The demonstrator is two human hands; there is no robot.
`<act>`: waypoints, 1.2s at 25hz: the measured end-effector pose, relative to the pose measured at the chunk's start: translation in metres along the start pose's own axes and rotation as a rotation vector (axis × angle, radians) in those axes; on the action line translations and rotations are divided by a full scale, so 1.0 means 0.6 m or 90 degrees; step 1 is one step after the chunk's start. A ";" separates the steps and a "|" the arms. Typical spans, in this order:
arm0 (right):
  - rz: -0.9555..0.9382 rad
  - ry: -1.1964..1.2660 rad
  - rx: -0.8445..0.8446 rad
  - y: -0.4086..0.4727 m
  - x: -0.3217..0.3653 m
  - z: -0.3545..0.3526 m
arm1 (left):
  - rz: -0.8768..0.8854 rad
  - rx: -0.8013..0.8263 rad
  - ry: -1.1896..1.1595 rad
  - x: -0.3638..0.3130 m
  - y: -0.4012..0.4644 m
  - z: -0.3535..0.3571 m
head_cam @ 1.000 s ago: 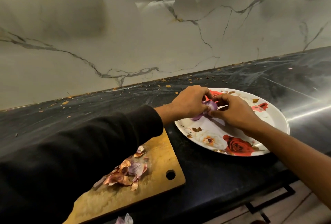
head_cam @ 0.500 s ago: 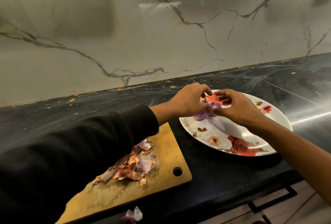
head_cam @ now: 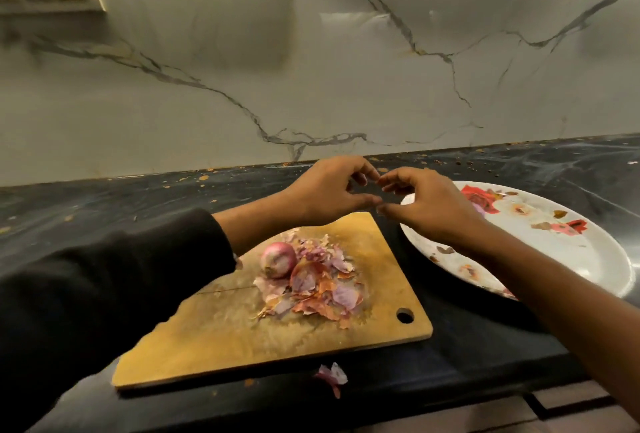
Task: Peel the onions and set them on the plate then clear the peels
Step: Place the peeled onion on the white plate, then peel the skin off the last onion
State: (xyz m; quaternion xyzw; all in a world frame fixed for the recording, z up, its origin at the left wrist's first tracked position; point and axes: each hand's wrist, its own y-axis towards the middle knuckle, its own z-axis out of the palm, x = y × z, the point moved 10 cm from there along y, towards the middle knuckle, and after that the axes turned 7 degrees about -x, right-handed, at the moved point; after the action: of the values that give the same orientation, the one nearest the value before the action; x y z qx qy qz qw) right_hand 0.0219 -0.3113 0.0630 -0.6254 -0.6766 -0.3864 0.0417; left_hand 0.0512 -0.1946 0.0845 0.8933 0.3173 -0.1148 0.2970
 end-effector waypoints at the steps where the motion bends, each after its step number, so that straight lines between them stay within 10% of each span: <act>1: -0.010 0.011 0.014 0.002 0.021 0.014 | -0.013 -0.008 0.000 0.013 -0.016 -0.017; 16: -0.101 0.113 0.355 -0.049 0.148 0.216 | -0.207 0.115 -0.191 0.180 -0.202 -0.059; 30: -0.153 0.281 0.153 -0.025 0.149 0.183 | -0.275 -0.096 -0.269 0.228 -0.203 -0.059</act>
State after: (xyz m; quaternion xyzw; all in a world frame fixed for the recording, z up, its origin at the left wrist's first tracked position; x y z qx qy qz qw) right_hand 0.0368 -0.1741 0.0275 -0.4320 -0.7614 -0.4326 0.2158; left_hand 0.0799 -0.0289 0.0033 0.7371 0.4388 -0.3343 0.3904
